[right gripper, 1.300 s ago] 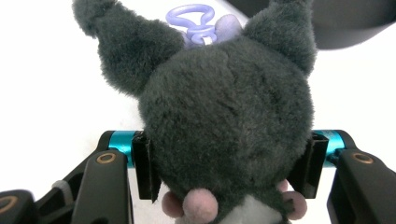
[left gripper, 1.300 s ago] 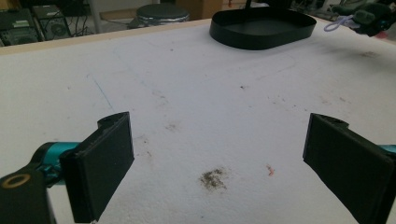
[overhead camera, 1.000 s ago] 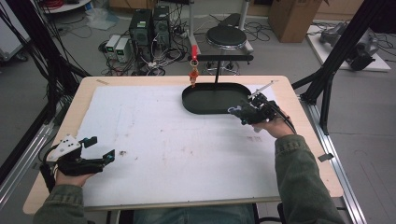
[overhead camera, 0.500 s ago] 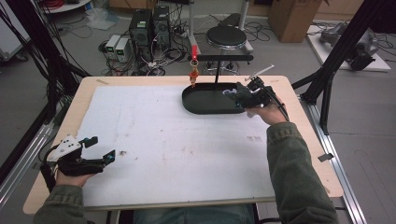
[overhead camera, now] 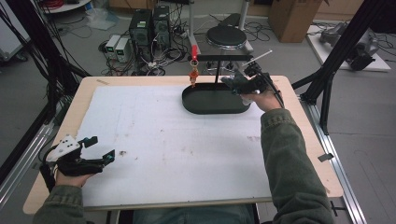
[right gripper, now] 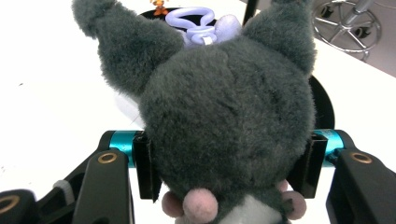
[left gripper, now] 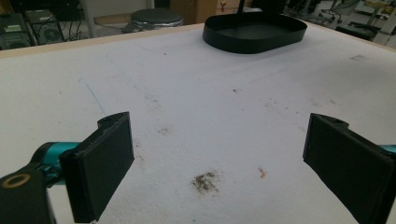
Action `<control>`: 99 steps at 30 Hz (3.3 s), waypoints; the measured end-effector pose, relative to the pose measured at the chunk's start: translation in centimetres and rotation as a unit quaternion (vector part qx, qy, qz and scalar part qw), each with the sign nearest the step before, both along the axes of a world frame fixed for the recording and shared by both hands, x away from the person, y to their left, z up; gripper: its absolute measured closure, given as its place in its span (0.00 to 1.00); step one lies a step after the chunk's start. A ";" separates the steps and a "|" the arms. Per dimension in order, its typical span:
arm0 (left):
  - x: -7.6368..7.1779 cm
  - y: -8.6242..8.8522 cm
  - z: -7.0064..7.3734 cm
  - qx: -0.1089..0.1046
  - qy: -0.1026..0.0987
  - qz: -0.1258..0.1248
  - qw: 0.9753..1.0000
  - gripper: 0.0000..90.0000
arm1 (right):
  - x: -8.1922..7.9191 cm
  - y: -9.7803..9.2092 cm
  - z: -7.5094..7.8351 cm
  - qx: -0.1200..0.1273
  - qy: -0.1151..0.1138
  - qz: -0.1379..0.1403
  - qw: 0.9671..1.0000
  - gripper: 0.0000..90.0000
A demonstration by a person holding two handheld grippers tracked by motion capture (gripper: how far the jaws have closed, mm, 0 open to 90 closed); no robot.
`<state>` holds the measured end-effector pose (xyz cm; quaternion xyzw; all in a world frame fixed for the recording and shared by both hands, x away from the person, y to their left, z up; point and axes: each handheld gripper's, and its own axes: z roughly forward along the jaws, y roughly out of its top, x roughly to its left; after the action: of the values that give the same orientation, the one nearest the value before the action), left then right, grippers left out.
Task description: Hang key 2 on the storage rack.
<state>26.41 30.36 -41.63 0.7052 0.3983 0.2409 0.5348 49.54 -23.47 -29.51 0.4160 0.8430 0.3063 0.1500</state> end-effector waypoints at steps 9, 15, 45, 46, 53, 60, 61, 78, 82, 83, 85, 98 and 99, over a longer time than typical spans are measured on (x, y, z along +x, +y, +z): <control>0.1 0.1 0.0 -0.003 0.001 -0.001 1.000 0.10 | 1.1 -0.4 1.0 0.021 -0.026 -0.026 0.999 0.46; 0.1 0.1 0.0 -0.003 0.000 -0.002 1.000 0.10 | 1.5 -0.5 1.5 0.031 -0.027 -0.036 0.999 0.46; 0.0 0.3 0.0 -0.006 -0.001 0.000 1.000 0.10 | 4.0 -0.8 2.3 0.025 -0.017 -0.089 0.996 0.46; 0.0 0.3 0.0 -0.006 -0.001 0.000 1.000 0.10 | 4.0 -0.8 2.1 0.025 -0.016 -0.091 0.995 0.46; -0.1 0.3 0.0 -0.007 -0.001 0.001 1.000 0.10 | 3.8 -1.4 1.2 0.027 -0.004 -0.095 0.995 0.45; 0.0 0.3 0.0 -0.007 -0.001 0.001 1.000 0.10 | 3.8 -1.5 0.5 0.025 0.002 -0.090 0.996 0.45; 0.0 0.3 -0.1 -0.007 -0.001 0.001 1.000 0.10 | 3.8 -1.5 0.5 0.026 0.002 -0.091 0.995 0.45; -0.1 0.4 -0.1 -0.007 -0.001 0.002 1.000 0.10 | 4.4 -0.5 -0.4 0.011 -0.011 -0.145 0.989 0.44; -0.1 0.4 -0.1 -0.007 -0.001 0.002 1.000 0.10 | 4.5 -0.1 -0.7 0.002 -0.007 -0.157 0.988 0.43; -0.1 0.4 -0.1 -0.008 -0.001 0.002 1.000 0.10 | 4.5 -0.1 -0.8 0.001 -0.006 -0.159 0.987 0.43; -0.1 0.4 -0.1 -0.007 -0.001 0.001 1.000 0.10 | 4.6 0.1 -1.0 0.000 -0.003 -0.159 0.987 0.43; -0.1 0.4 -0.1 -0.007 -0.002 0.001 1.000 0.10 | 4.8 -0.1 -1.5 0.012 0.017 -0.161 0.987 0.25; -0.1 0.4 -0.1 -0.008 -0.002 0.001 1.000 0.10 | 4.8 0.0 -1.5 0.010 0.018 -0.159 0.987 0.22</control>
<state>26.29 30.76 -41.68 0.7003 0.3998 0.2395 0.5407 54.31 -23.48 -31.00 0.5513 0.7658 0.2794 0.1775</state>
